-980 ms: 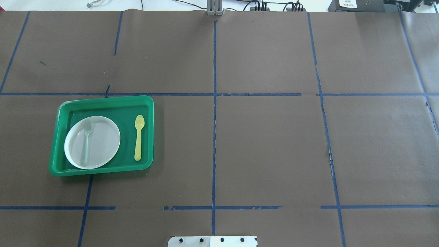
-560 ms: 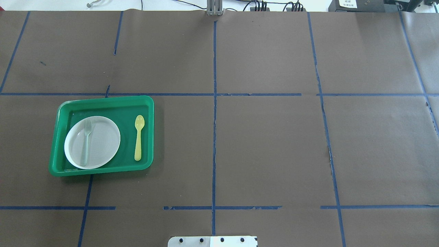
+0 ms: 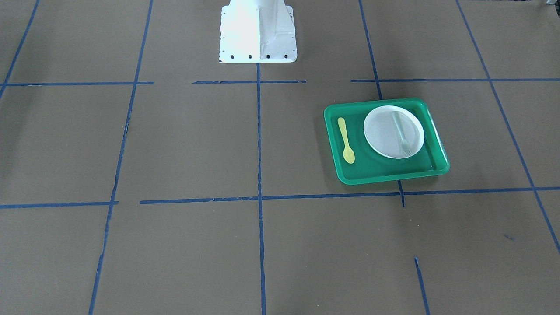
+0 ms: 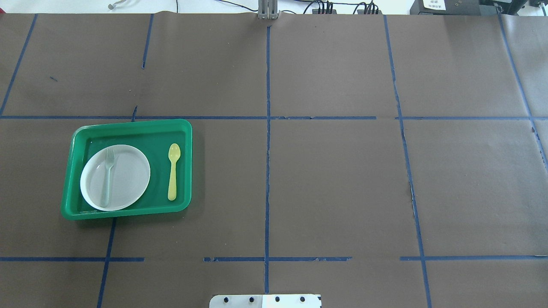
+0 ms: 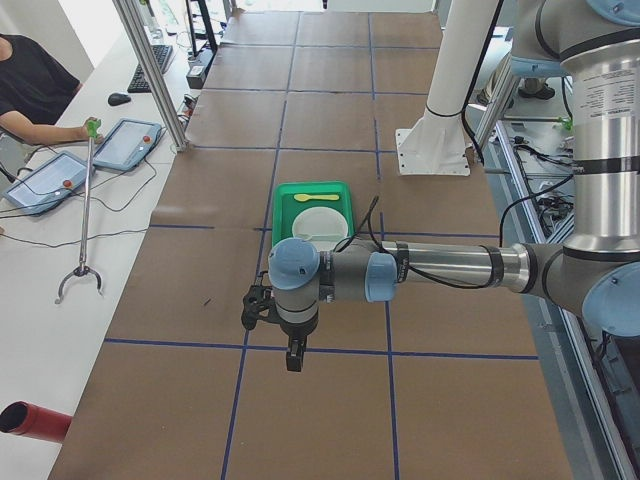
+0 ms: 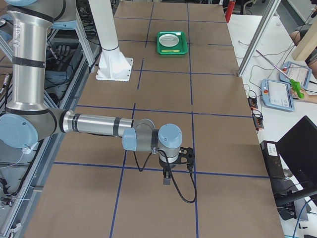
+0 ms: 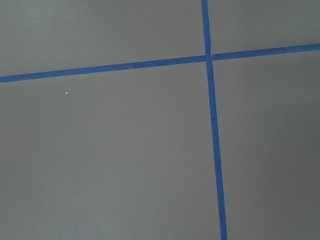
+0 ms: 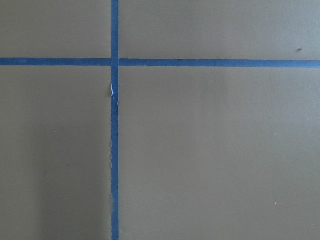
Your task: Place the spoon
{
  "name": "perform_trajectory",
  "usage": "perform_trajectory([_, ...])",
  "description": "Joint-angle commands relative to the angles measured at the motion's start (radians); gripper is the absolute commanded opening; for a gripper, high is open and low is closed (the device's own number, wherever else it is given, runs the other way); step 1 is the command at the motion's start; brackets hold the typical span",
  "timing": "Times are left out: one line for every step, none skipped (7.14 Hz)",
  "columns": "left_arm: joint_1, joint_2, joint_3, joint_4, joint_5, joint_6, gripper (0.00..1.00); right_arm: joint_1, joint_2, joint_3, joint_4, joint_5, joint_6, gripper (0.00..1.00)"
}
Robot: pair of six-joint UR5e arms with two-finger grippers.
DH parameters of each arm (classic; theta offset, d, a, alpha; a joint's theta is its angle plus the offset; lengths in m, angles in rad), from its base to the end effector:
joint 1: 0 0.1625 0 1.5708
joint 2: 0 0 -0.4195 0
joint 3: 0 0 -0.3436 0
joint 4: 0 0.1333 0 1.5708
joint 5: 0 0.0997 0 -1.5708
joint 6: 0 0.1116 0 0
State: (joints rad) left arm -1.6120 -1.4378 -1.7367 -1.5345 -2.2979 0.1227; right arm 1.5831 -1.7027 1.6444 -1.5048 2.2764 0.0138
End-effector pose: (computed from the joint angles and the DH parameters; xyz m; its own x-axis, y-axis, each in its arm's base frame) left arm -0.0750 -0.3844 0.6507 0.7458 0.0895 -0.6601 -0.0505 0.9957 0.0780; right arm 0.0657 -0.3874 0.6826 0.7610 0.0182 0.6485 -0.0228 0.9997 -0.0013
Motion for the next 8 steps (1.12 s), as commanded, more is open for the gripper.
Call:
perform_trajectory([0.000,-0.001,-0.001,0.001,0.000,0.000,1.00,0.000,0.000,0.000,0.000,0.000,0.000,1.00])
perform_trajectory([0.000,-0.001,-0.001,0.001,0.000,0.000,1.00,0.000,0.000,0.000,0.000,0.000,0.000,1.00])
perform_trajectory([0.000,-0.001,-0.001,0.001,0.000,0.000,1.00,0.000,0.000,0.000,0.000,0.000,0.000,1.00])
perform_trajectory([0.000,-0.003,-0.004,0.001,0.000,0.000,1.00,0.000,0.000,0.000,0.000,0.000,0.000,1.00])
perform_trajectory([0.000,-0.003,-0.003,0.001,0.000,0.000,1.00,0.000,0.000,0.000,0.000,0.000,0.000,1.00])
perform_trajectory([0.000,-0.003,-0.003,0.001,0.000,0.000,1.00,0.000,0.000,0.000,0.000,0.000,0.000,1.00])
perform_trajectory([0.000,-0.003,-0.003,0.002,0.000,0.000,1.00,0.000,0.000,0.000,0.000,0.000,0.000,1.00])
perform_trajectory([0.000,-0.003,-0.003,0.002,-0.015,0.000,1.00,0.000,0.000,0.000,0.002,0.000,0.000,1.00])
